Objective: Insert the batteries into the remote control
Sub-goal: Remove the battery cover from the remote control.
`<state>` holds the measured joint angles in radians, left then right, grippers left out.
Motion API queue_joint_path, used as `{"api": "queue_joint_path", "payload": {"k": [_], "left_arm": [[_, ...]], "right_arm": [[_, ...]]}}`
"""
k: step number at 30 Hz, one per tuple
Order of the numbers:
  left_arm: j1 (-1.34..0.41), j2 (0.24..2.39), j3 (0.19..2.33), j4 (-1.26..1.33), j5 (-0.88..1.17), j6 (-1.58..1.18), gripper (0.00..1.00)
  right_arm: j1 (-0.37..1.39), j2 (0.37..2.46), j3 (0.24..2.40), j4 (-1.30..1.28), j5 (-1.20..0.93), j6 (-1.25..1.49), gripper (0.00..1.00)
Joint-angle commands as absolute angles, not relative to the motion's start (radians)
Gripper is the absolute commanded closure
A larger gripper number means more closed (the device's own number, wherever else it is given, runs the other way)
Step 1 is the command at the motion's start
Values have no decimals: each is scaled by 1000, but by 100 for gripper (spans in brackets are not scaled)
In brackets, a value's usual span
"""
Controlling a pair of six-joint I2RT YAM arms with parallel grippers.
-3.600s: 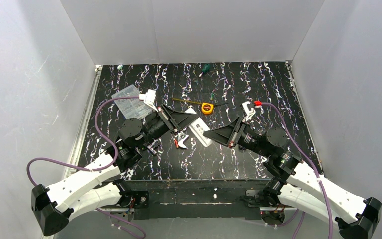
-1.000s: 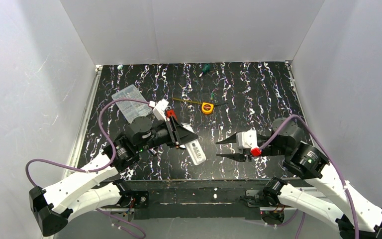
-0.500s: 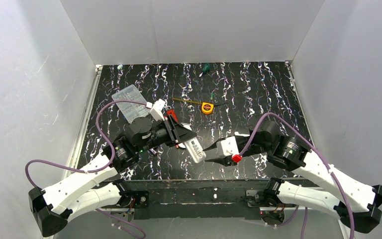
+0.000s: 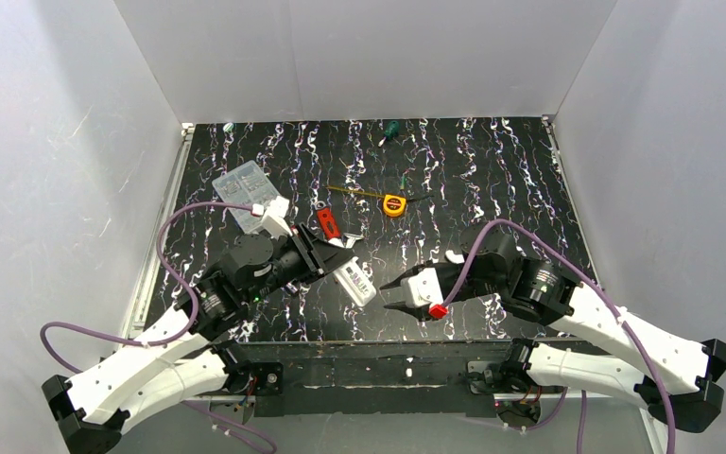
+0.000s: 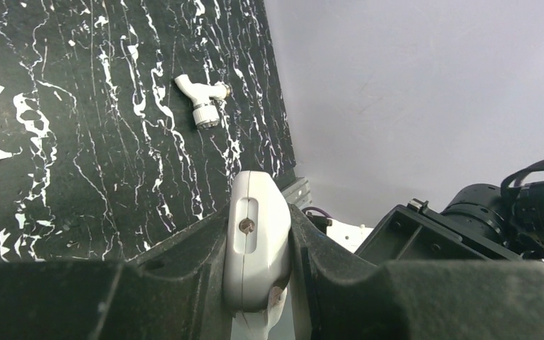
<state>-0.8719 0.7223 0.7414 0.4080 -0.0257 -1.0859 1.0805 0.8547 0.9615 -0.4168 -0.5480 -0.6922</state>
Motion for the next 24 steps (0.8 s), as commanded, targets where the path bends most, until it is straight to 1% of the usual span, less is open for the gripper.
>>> {"api": "queue_joint_path", "payload": {"k": [1,5,16,20,24], "left_arm": [[-871,723,775,419,-41,-1092,100],[-871,740,791,394,-40,-1111,100],[-871,730,878,59,-196,-1224,100],[-871,732,870,66,-184,-1219,100],[-871,729,829,191,-126,-1183,100]], "right_arm": [[1088,861,1005,-383,-539,-724,58],[1088,874,1018,-388,-539,-739,58],[1088,874,1006,-381,-537,-736,59],[1088,875,1003,-377,-540,-735,60],[1088,883,1011,-385,-547,-740,60]]}}
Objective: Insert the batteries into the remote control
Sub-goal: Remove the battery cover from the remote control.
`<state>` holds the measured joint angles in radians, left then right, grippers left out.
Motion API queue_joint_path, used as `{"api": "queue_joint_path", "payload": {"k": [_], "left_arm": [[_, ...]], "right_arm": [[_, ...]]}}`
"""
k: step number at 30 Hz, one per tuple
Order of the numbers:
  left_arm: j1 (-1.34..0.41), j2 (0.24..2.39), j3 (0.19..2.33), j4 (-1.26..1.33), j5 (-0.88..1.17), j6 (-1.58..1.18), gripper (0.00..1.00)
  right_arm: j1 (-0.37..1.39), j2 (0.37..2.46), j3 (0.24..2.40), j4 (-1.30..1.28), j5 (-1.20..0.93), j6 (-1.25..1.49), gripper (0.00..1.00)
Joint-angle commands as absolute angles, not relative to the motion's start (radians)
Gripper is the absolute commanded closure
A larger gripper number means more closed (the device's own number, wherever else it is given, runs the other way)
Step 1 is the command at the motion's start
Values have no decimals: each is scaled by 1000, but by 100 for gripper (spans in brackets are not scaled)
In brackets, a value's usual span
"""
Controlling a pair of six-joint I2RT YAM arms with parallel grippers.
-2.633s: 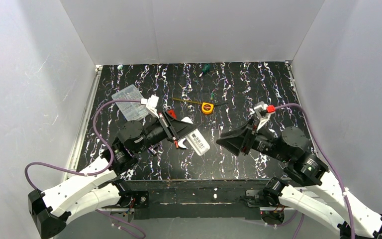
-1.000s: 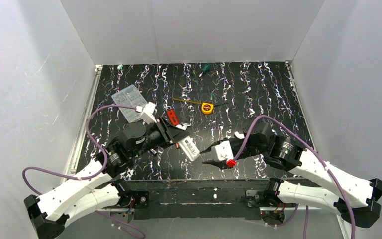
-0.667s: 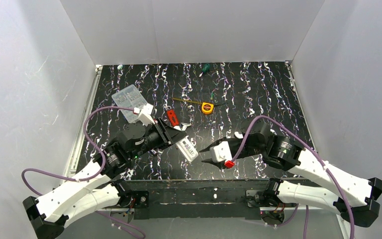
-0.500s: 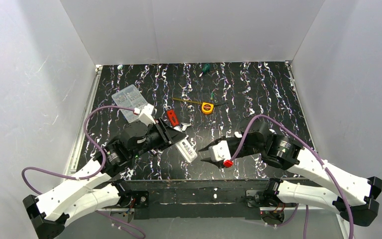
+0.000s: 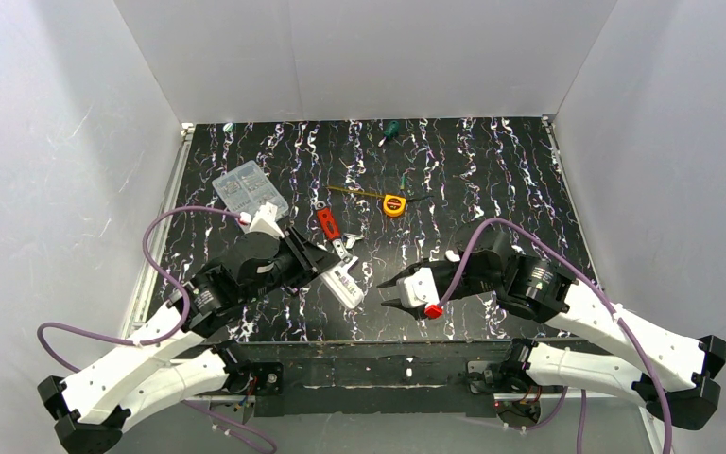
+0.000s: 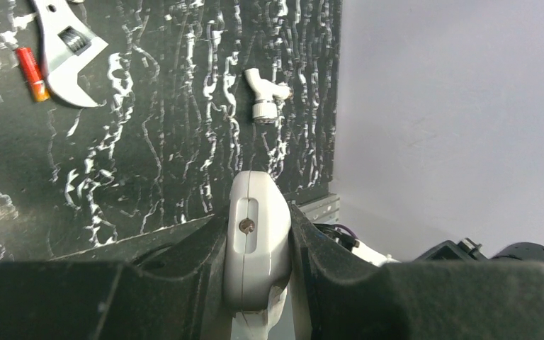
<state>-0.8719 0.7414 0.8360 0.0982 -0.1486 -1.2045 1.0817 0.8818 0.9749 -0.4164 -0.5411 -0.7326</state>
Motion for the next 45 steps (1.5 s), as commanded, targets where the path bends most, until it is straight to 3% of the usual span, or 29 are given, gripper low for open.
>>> {"api": "queue_joint_path", "payload": {"k": [1,11,45], "left_arm": [[-871,729,812,243,-107,-1176,100],[-871,819,762,526,70,-1244,100],[-871,806,747,558,121,-1249,100]], "right_arm": [[1088,884,1014,-392,-548,-744,60],[1089,919,1077,-450,-569,-800,60],[1089,938,1086,-482,-502,-873,63]]}}
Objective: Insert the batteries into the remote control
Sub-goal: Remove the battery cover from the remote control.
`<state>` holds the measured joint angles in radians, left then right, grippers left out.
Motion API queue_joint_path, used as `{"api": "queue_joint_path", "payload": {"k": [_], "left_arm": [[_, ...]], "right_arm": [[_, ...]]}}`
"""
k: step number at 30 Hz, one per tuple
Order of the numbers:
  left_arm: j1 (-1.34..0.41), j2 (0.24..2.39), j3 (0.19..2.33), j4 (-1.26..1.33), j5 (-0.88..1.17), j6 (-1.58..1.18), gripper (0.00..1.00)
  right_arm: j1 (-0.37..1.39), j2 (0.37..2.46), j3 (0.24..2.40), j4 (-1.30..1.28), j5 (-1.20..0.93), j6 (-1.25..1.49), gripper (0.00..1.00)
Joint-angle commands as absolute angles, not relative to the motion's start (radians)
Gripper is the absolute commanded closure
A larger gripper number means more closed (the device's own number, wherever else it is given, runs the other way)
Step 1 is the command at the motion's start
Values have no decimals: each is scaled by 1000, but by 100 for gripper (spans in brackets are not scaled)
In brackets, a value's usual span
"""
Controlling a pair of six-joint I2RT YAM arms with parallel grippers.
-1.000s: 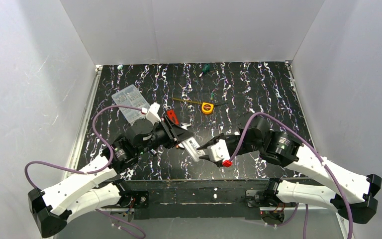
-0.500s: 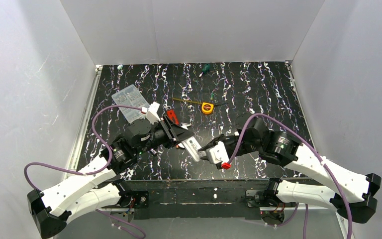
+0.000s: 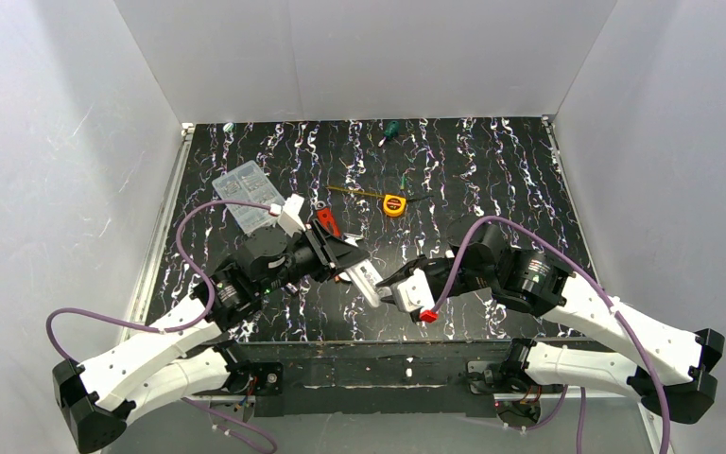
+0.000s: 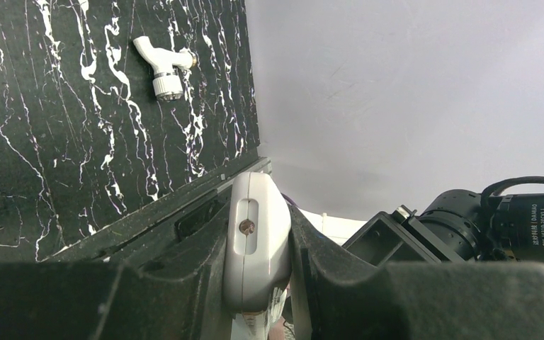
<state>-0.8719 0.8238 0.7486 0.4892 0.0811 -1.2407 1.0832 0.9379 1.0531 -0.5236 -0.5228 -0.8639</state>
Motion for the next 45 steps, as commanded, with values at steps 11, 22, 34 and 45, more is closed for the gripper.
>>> {"api": "queue_joint_path", "payload": {"k": [11,22,34,45], "left_arm": [[-871,810,742,578,129,-1252,100],[-871,821,741,623,159,-1252,100],[-871,826,732,628,166,-1254,100],[-871,844,734,640,176,-1257,100]], "right_arm": [[1089,934,1077,-468,-484,-874,63],[1089,919,1050,-421,-451,-884,63],[1089,900,1057,-402,-428,-894,63],[1089,880,1059,-400,-410,-899,64]]}}
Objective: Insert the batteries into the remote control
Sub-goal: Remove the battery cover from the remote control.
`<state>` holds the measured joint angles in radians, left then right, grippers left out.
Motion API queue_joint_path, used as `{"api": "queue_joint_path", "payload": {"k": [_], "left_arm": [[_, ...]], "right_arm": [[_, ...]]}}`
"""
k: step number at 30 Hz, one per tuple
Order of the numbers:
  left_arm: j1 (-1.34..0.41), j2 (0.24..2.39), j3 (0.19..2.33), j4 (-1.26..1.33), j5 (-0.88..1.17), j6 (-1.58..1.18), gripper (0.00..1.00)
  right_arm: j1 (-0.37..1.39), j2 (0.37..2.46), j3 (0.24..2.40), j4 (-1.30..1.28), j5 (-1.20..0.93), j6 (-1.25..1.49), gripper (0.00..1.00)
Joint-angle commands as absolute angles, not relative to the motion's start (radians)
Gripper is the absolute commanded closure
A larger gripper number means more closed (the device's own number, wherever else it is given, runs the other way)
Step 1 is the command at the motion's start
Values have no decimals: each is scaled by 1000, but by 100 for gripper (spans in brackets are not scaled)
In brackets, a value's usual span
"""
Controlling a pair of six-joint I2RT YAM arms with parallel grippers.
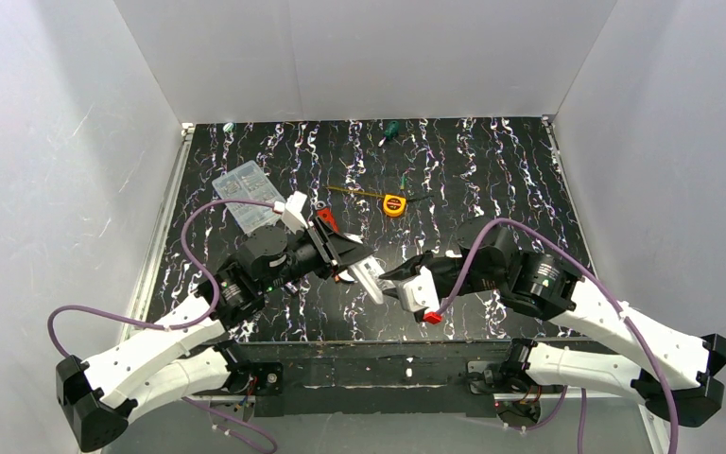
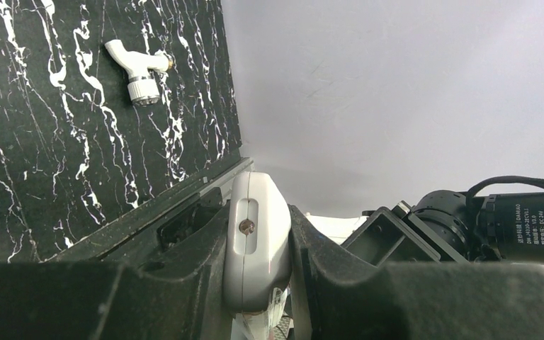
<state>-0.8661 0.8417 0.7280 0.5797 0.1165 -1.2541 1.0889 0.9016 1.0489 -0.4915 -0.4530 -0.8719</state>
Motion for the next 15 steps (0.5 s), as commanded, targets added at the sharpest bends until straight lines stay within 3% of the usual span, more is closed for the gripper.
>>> {"api": "queue_joint_path", "payload": {"k": [1,15], "left_arm": [[-872,846,734,644,178,-1259,100],[-871,843,732,641,173,-1255,100]], "right_arm": [[1089,879,1058,-400,-408,-900,63],[1090,860,1071,-450,-428,-901,62]]}}
